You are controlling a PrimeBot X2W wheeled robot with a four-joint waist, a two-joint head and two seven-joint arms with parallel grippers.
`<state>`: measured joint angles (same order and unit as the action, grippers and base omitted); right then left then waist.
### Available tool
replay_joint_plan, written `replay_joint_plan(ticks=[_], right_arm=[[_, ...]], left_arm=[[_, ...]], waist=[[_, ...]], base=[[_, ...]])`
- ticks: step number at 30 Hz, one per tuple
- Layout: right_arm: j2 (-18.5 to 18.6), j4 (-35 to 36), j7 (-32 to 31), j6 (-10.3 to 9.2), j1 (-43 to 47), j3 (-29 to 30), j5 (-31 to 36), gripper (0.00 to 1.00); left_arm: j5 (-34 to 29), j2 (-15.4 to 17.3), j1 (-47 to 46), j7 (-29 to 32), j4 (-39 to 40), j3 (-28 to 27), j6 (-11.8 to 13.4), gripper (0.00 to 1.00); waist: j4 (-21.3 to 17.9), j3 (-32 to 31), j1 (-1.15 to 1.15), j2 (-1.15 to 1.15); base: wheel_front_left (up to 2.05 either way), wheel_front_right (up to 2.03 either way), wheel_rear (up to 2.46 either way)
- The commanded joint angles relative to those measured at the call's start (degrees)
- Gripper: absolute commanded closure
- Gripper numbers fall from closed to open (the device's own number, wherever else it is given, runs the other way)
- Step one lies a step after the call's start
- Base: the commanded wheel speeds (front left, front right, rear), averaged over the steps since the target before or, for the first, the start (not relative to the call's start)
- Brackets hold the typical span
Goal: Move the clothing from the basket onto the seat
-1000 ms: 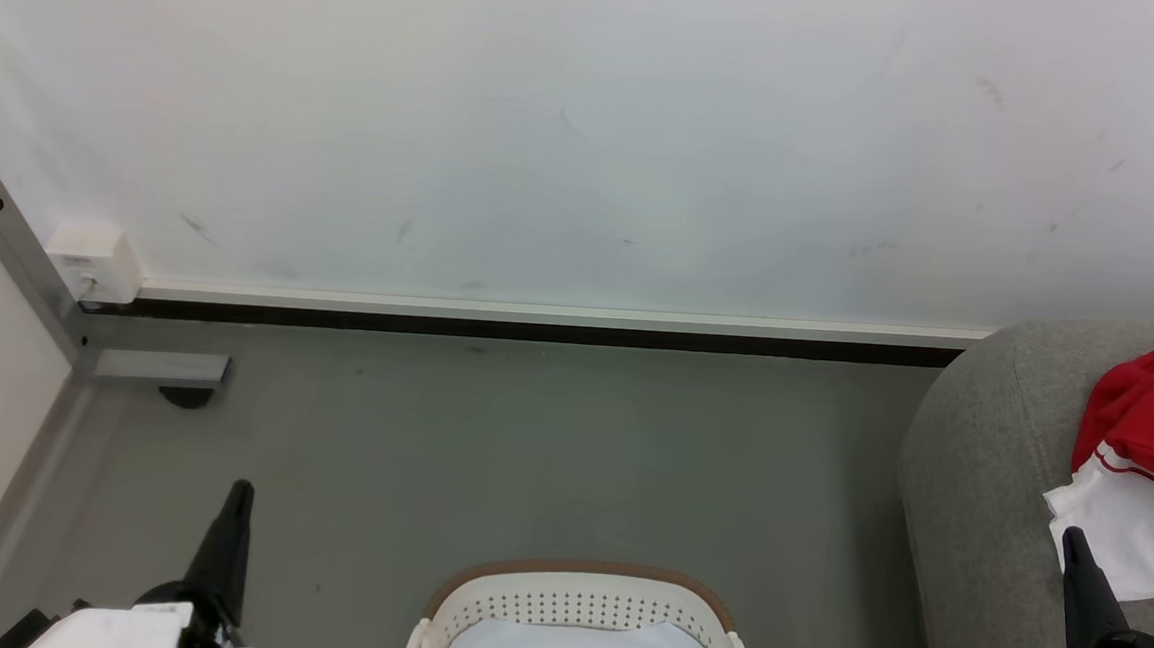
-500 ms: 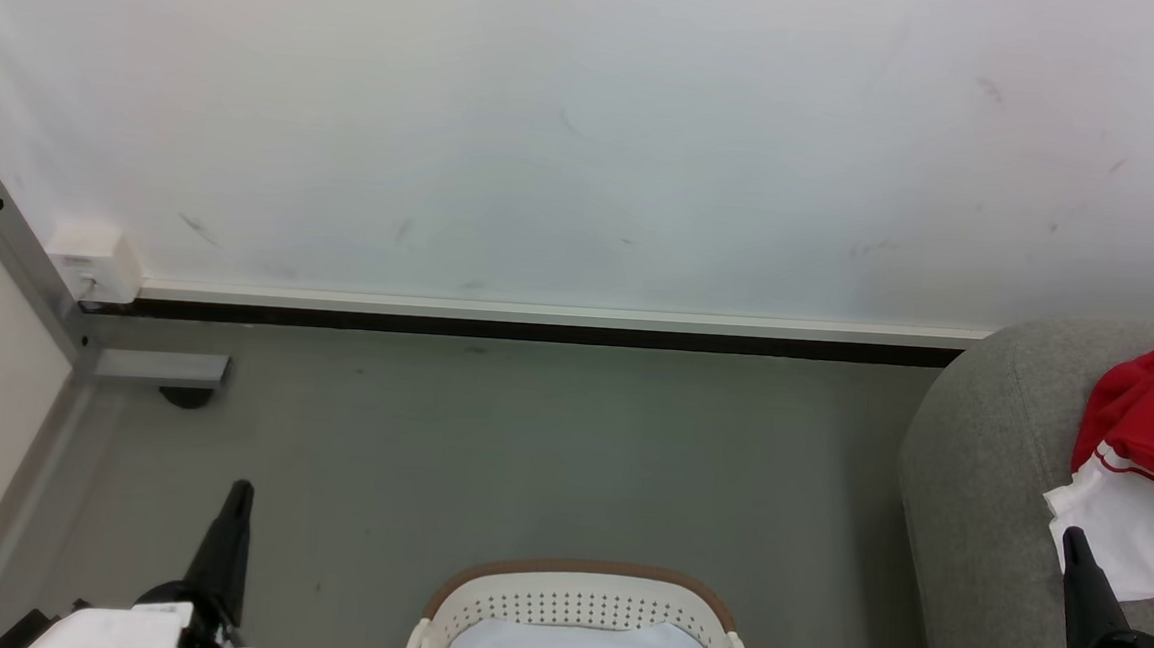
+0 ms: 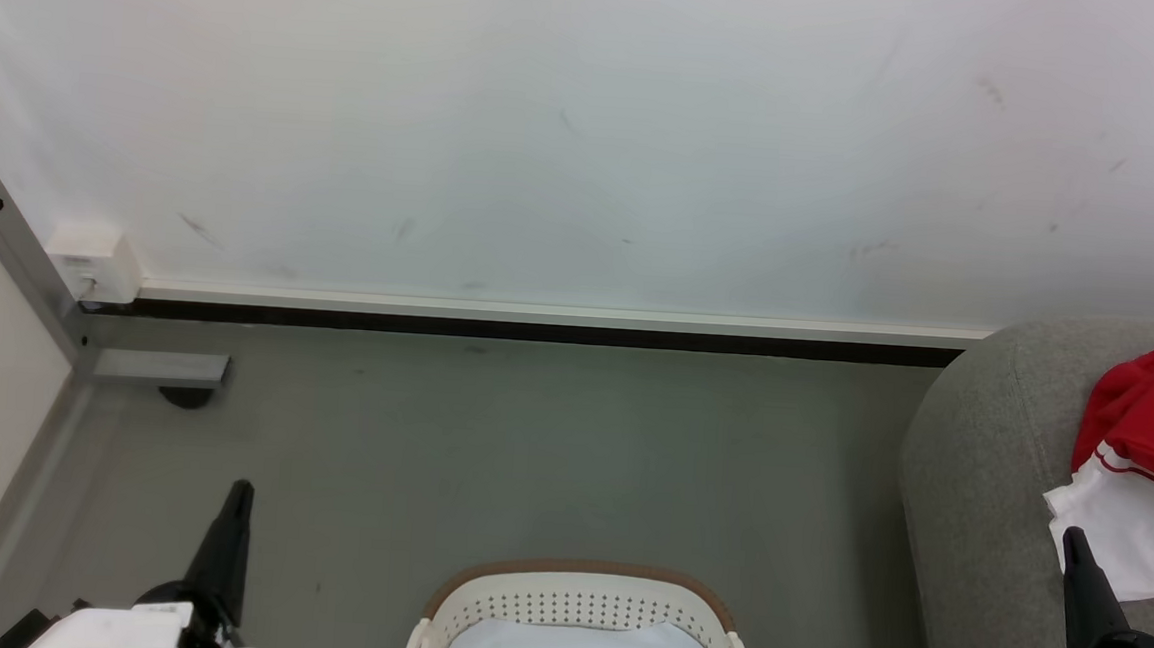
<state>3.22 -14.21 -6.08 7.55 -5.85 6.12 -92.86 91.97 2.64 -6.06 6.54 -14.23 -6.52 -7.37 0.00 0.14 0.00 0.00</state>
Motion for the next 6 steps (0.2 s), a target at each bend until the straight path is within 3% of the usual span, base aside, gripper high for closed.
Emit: replay_joint_plan(ticks=[1,6], right_arm=[[-0.1,0.3,-0.4,-0.12,-0.7,0.3,0.2,1.0],[-0.1,0.3,-0.3,-0.12,-0.7,0.3,0.3,1.0]], left_arm=[[0.8,0.4,-0.5,0.2,0.2,-0.1,-0.3,1.0],[0.8,0.4,-0.5,0.2,0.2,-0.1,-0.3,1.0]], waist=[[0.0,0.0,0.0,0.0],[0.0,0.0,0.0,0.0]], base=[[0.0,0.0,0.0],[0.0,0.0,0.0]])
